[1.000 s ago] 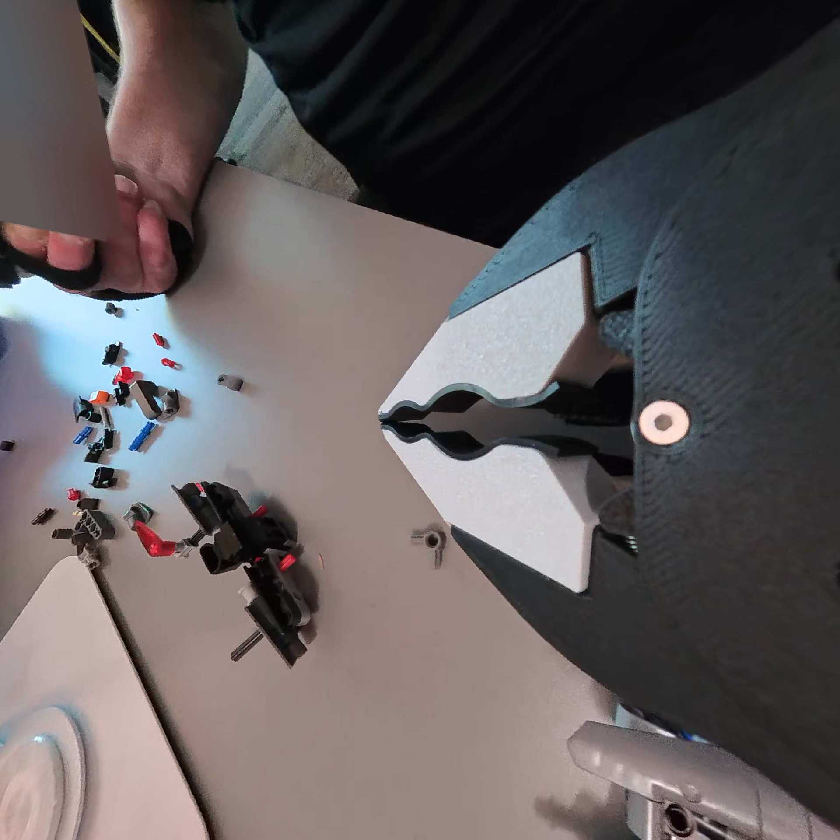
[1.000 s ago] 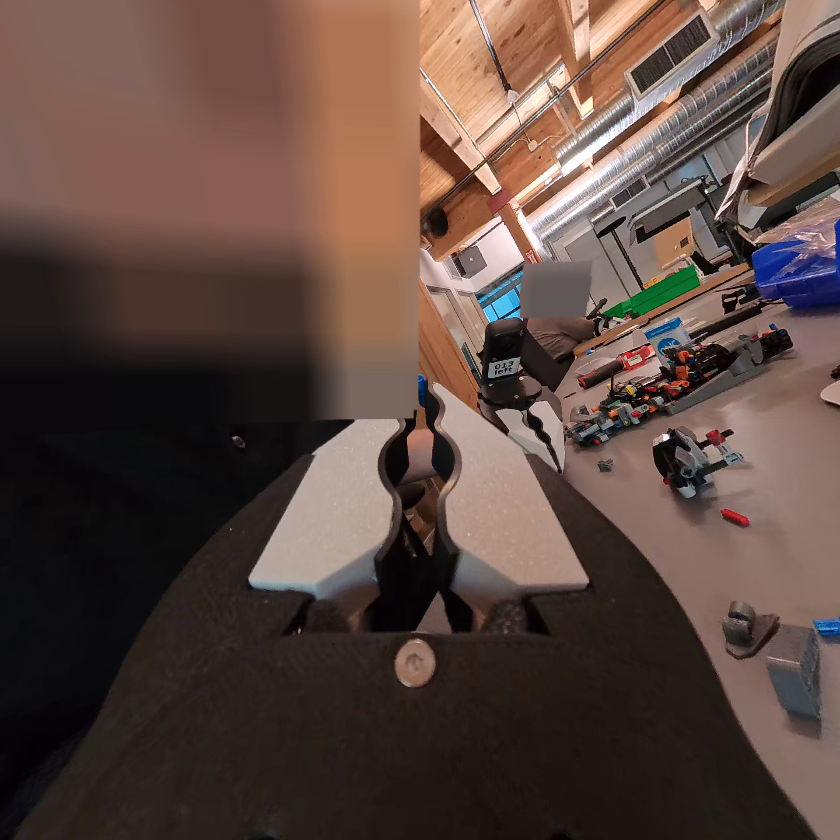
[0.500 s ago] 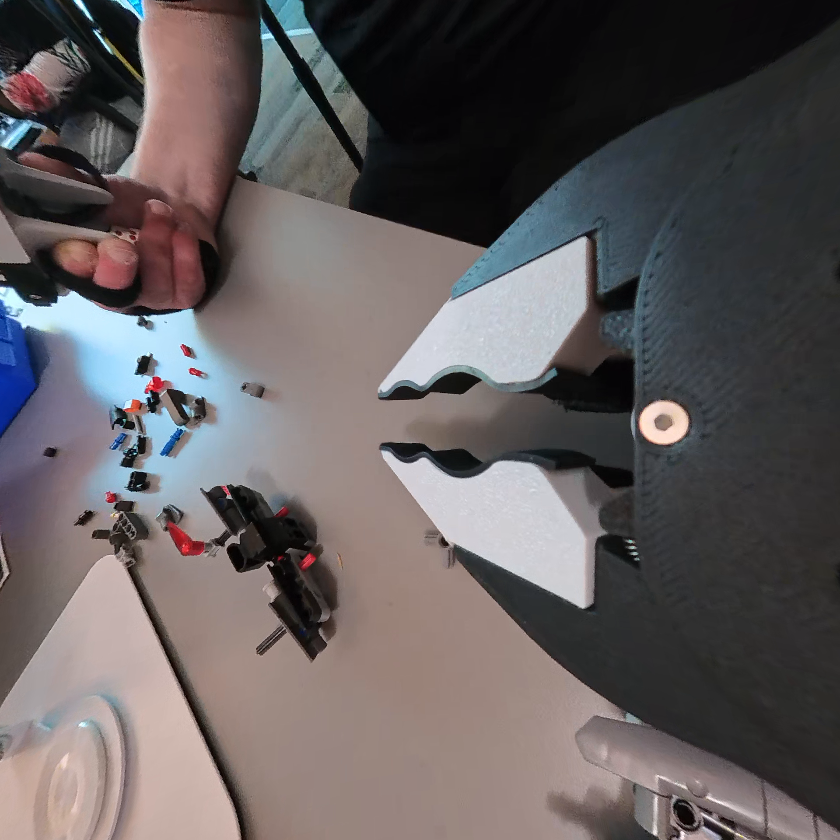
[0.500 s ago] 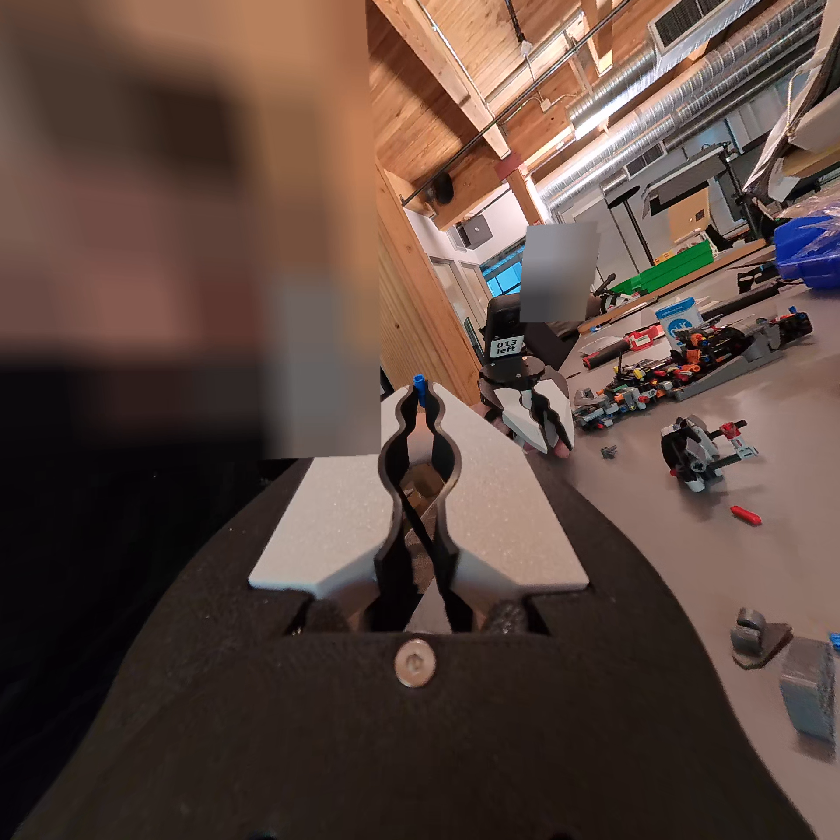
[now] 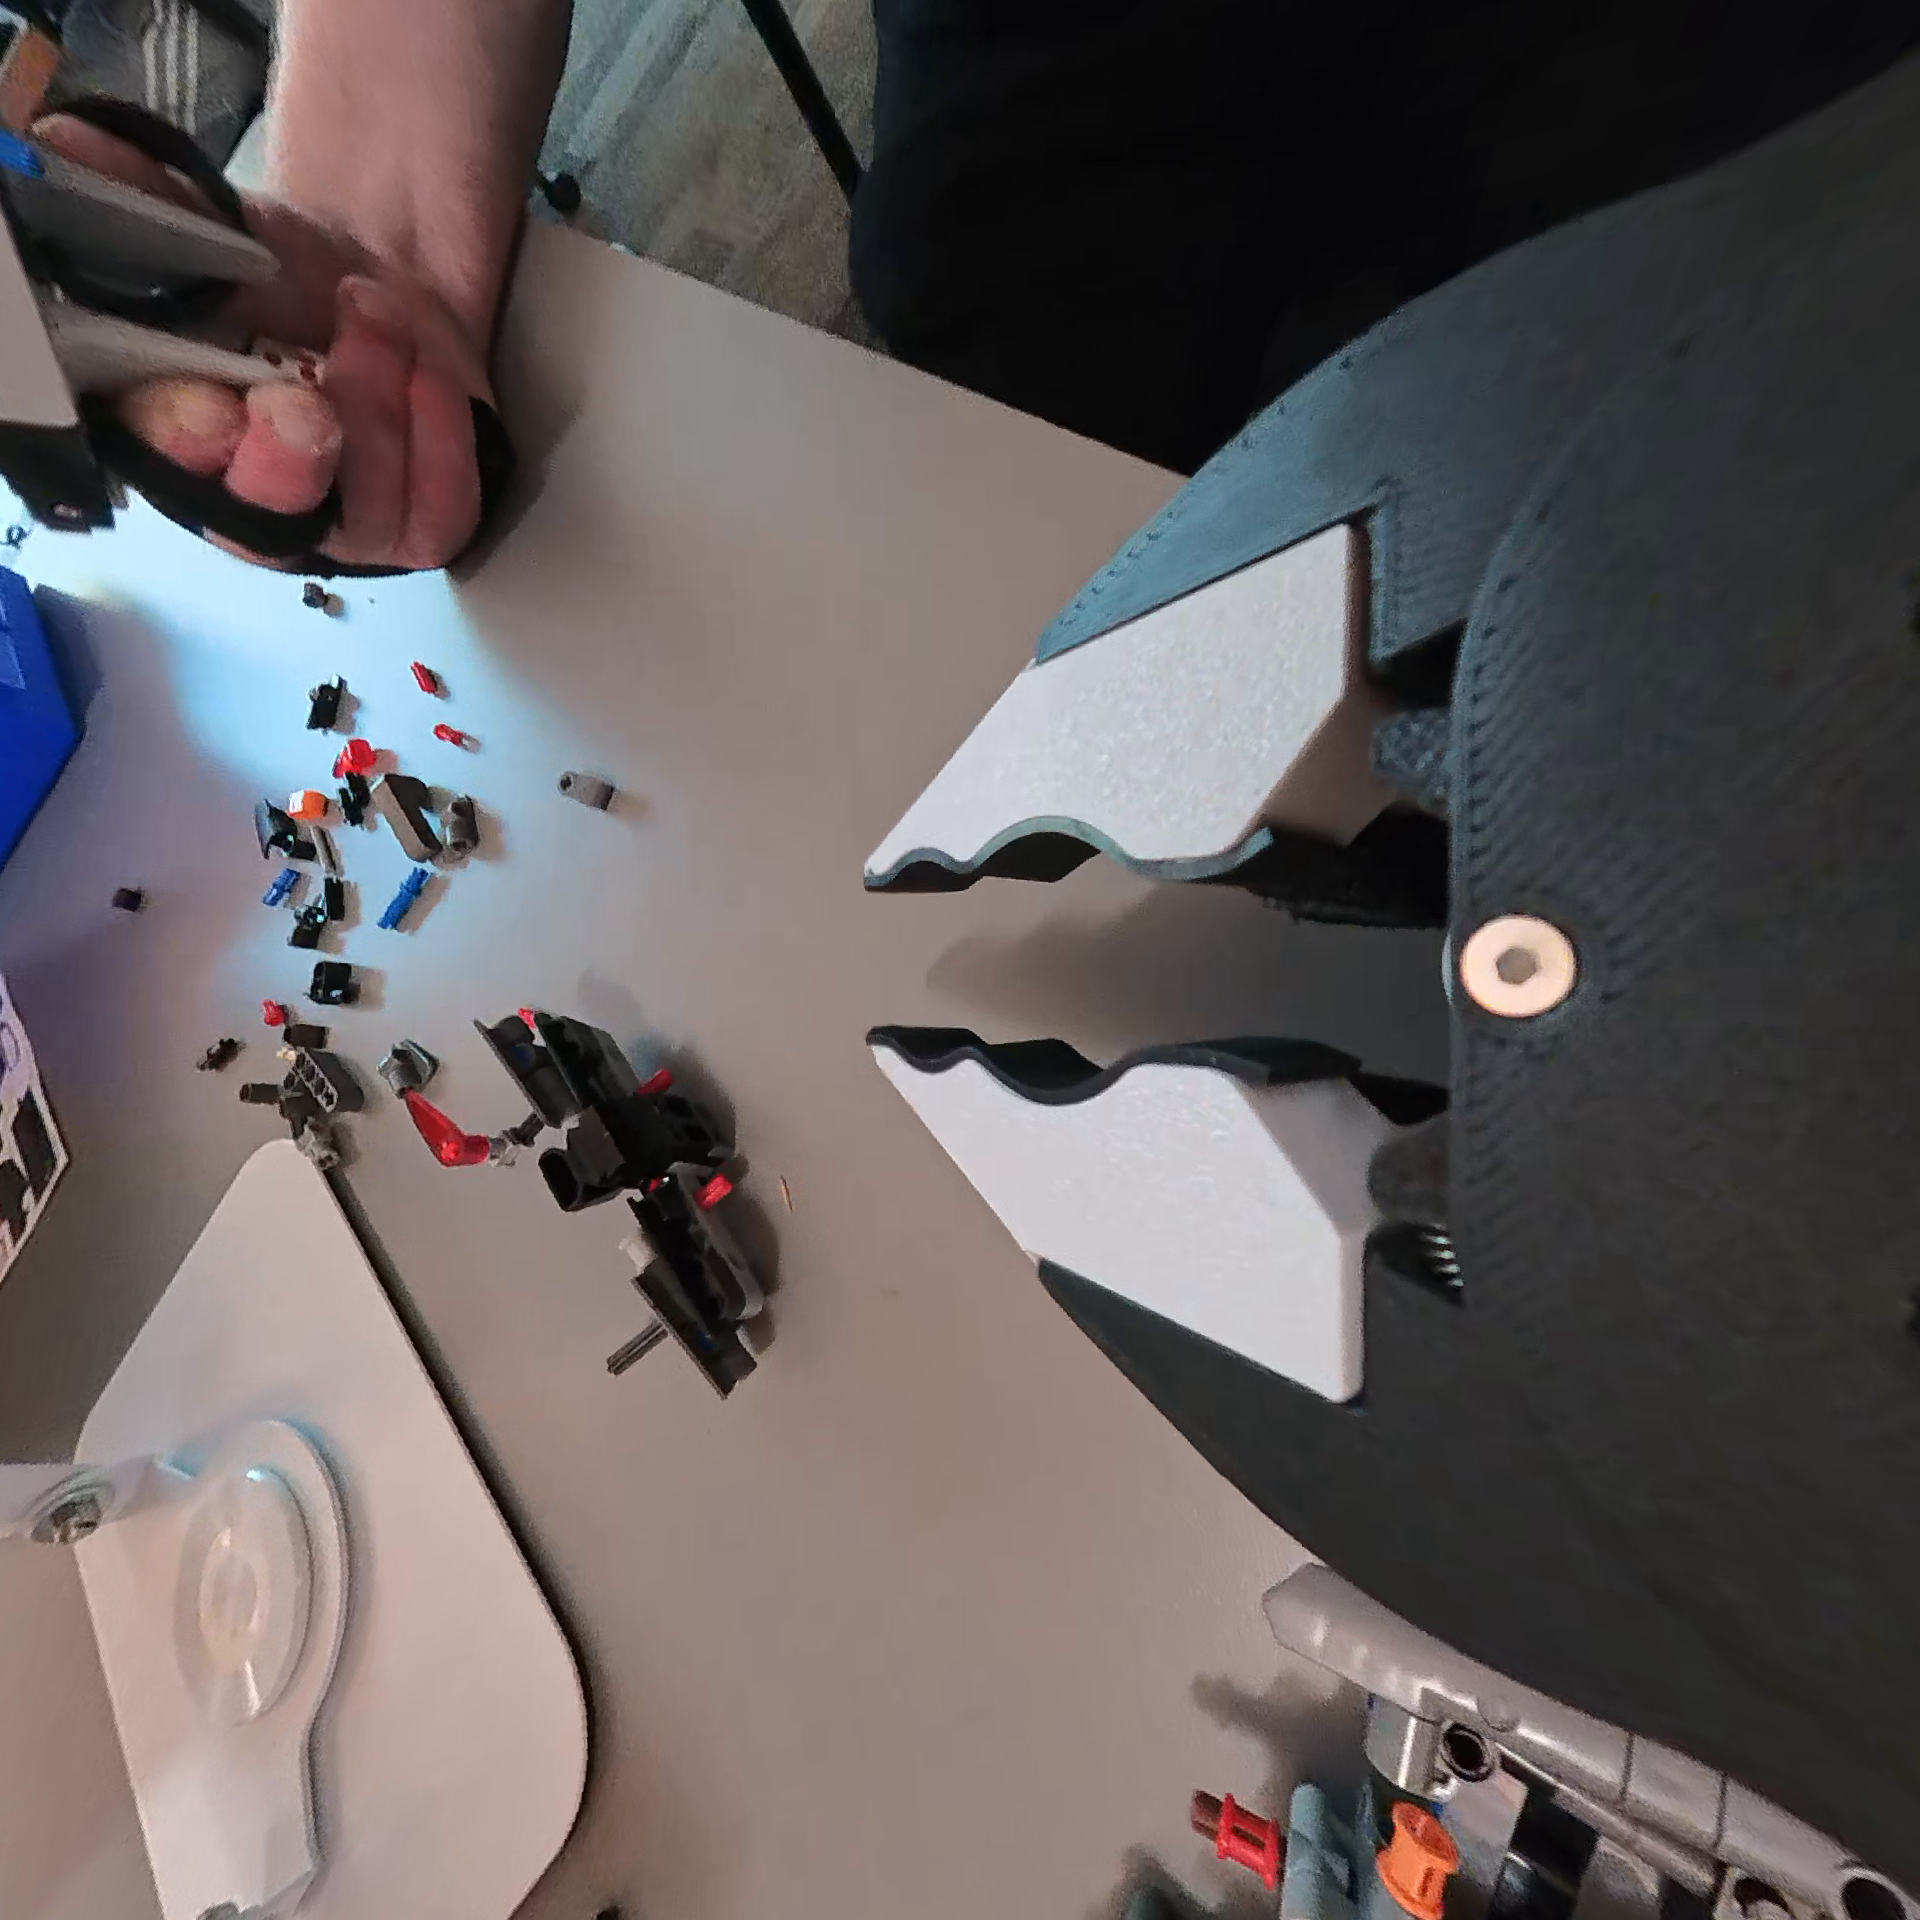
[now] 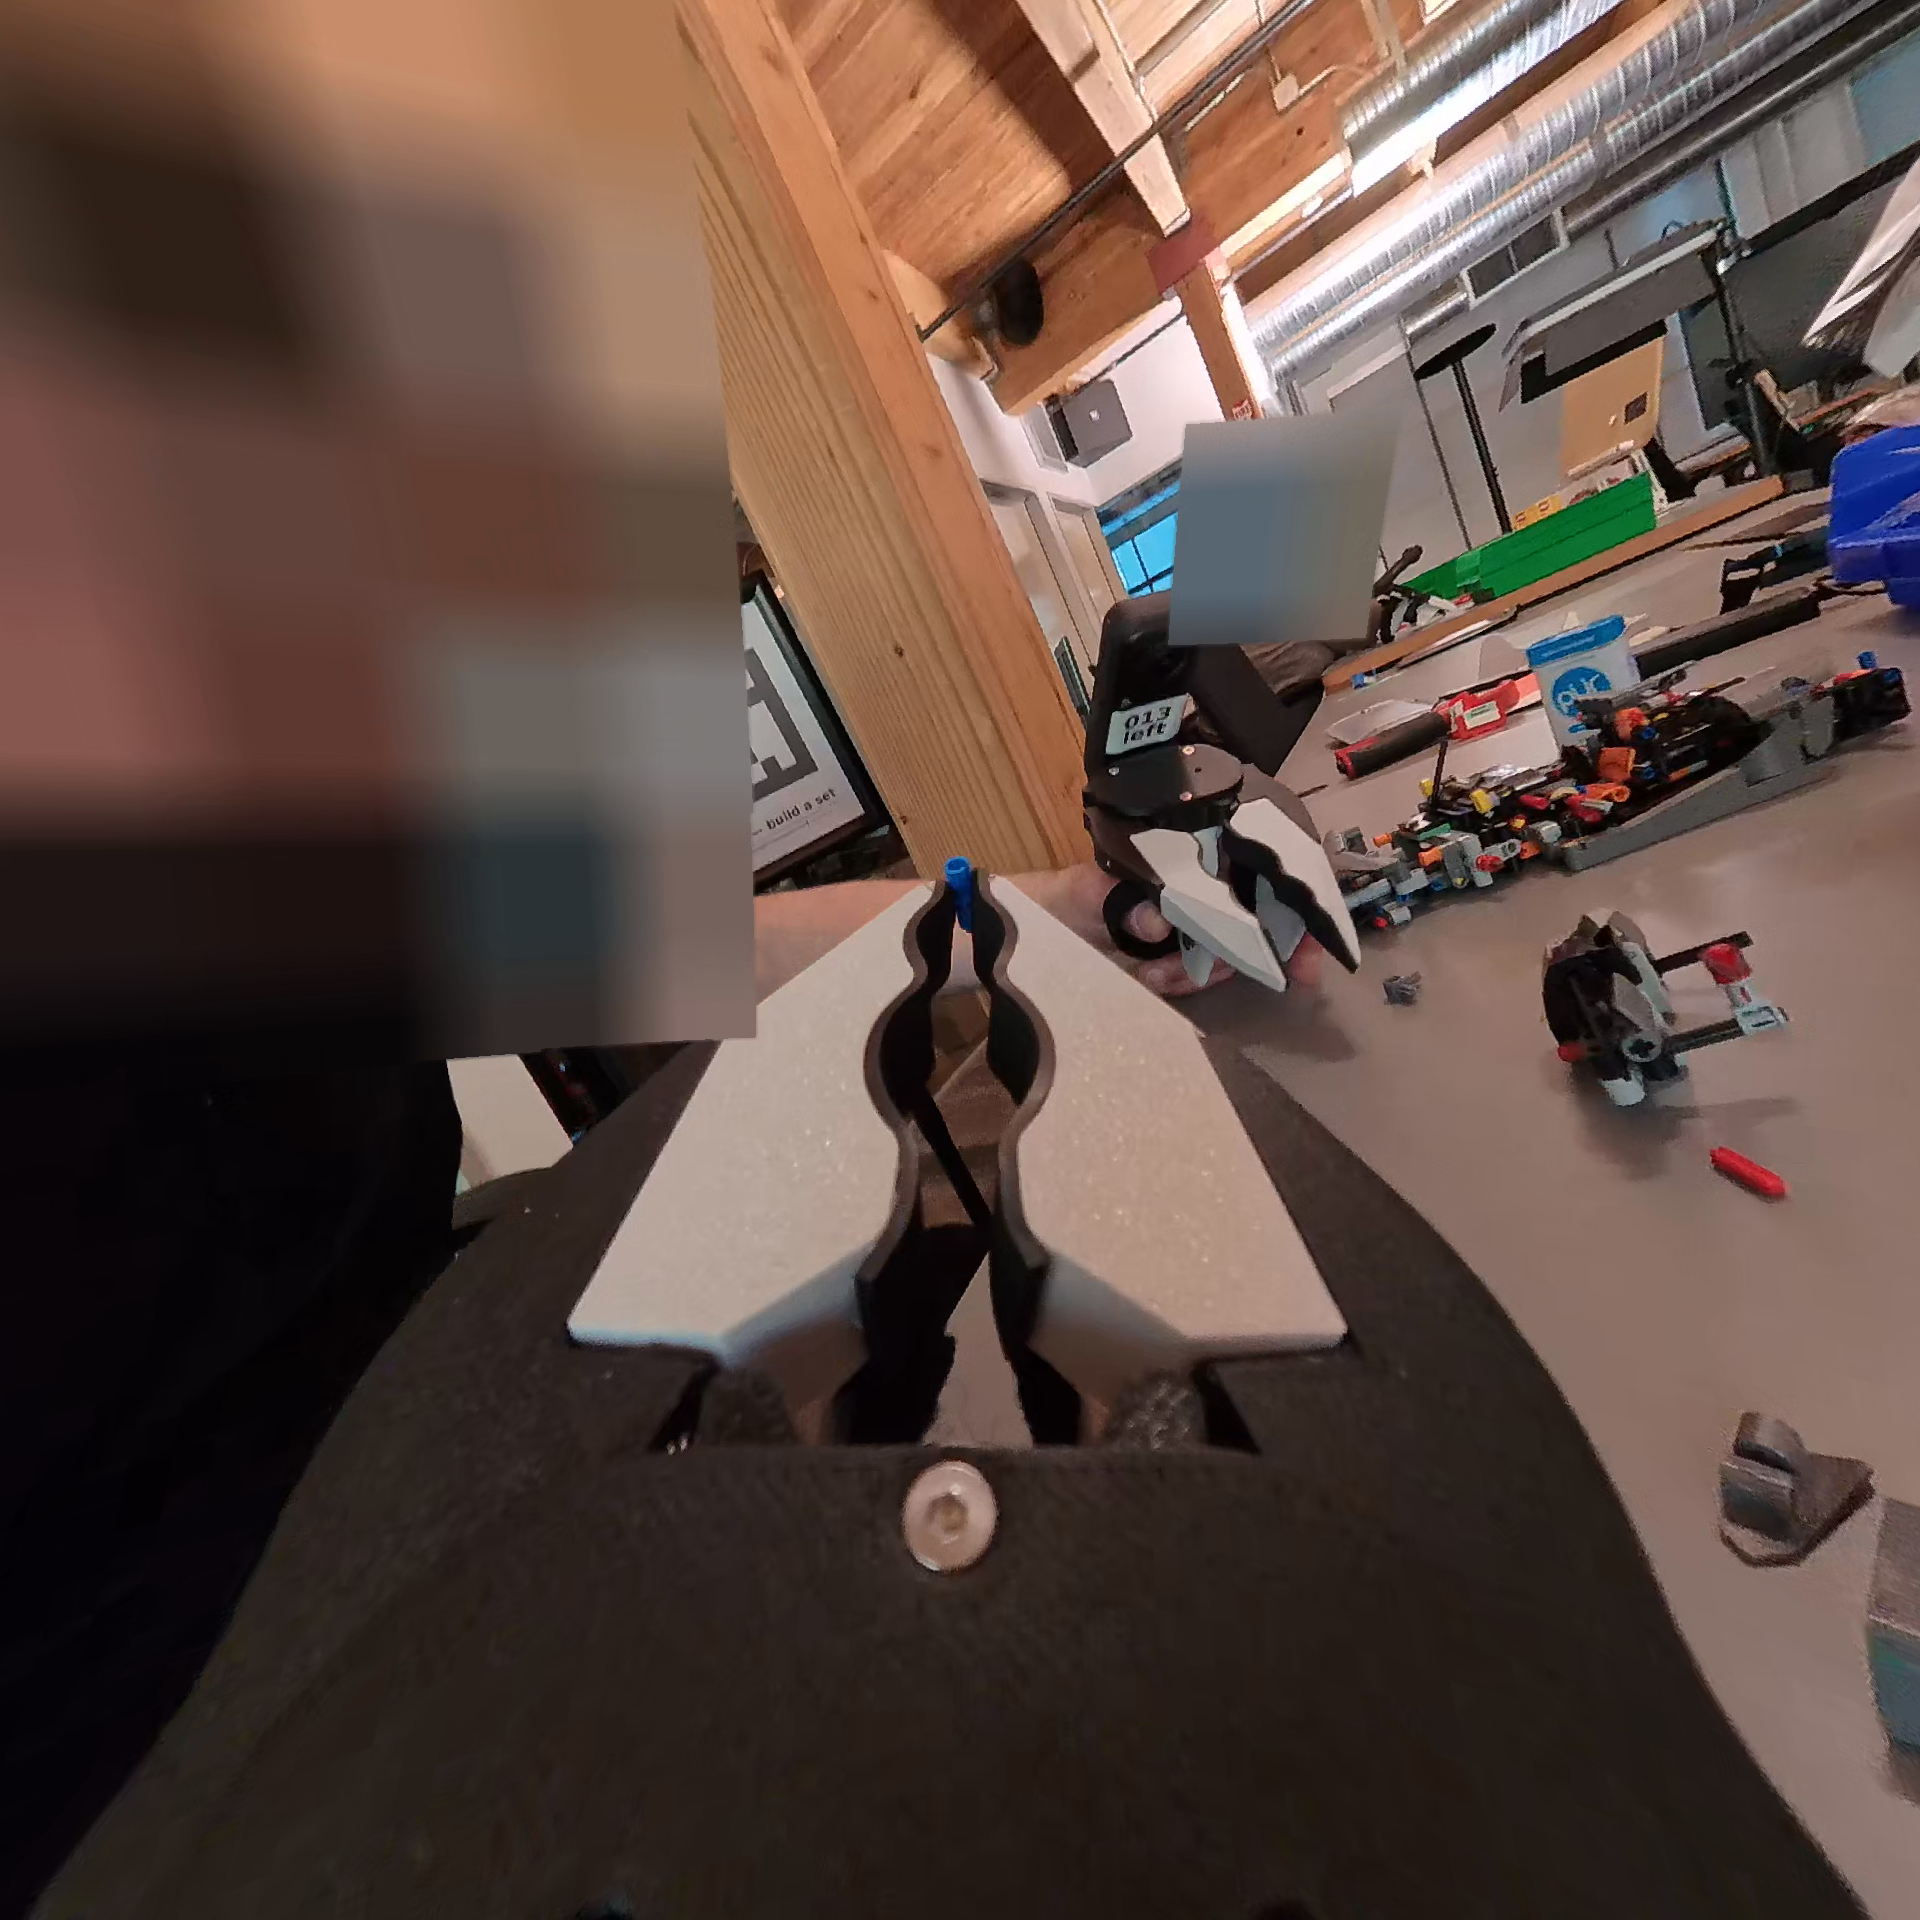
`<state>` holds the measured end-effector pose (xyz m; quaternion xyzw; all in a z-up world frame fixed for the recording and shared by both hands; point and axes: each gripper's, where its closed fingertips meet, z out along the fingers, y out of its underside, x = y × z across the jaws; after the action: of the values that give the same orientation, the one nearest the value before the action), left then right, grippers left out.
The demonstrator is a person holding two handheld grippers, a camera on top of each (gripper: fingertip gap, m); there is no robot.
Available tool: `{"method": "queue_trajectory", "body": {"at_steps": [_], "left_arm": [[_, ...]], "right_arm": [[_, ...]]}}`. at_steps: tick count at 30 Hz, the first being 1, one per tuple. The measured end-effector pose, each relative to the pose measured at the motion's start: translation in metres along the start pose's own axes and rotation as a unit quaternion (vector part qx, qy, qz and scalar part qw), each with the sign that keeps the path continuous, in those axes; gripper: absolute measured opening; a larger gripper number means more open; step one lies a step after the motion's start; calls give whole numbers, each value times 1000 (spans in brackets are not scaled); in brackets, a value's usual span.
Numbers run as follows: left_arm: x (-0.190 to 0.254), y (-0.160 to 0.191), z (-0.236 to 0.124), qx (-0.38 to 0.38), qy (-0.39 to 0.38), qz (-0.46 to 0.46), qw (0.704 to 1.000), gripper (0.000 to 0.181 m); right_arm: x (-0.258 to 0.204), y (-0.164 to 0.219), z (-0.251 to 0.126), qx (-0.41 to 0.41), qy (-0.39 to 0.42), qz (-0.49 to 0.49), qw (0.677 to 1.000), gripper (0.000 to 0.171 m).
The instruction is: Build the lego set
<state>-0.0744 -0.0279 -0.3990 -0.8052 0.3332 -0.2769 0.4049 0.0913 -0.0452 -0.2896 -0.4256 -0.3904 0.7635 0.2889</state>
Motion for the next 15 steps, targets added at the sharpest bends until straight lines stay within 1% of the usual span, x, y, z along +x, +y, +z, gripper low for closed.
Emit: {"method": "queue_trajectory", "body": {"at_steps": [6, 12, 15], "left_arm": [[-3, 3, 2, -13, -21, 8, 1000, 24], [-2, 5, 4, -20, -22, 16, 999, 25], [2, 3, 4, -18, -7, 16, 1000, 26]], "right_arm": [[-1, 5, 3, -14, 2, -9, 1000, 0], [-1, 3, 2, -13, 9, -16, 1000, 0], [1, 4, 3, -14, 13, -16, 1000, 0]]}}
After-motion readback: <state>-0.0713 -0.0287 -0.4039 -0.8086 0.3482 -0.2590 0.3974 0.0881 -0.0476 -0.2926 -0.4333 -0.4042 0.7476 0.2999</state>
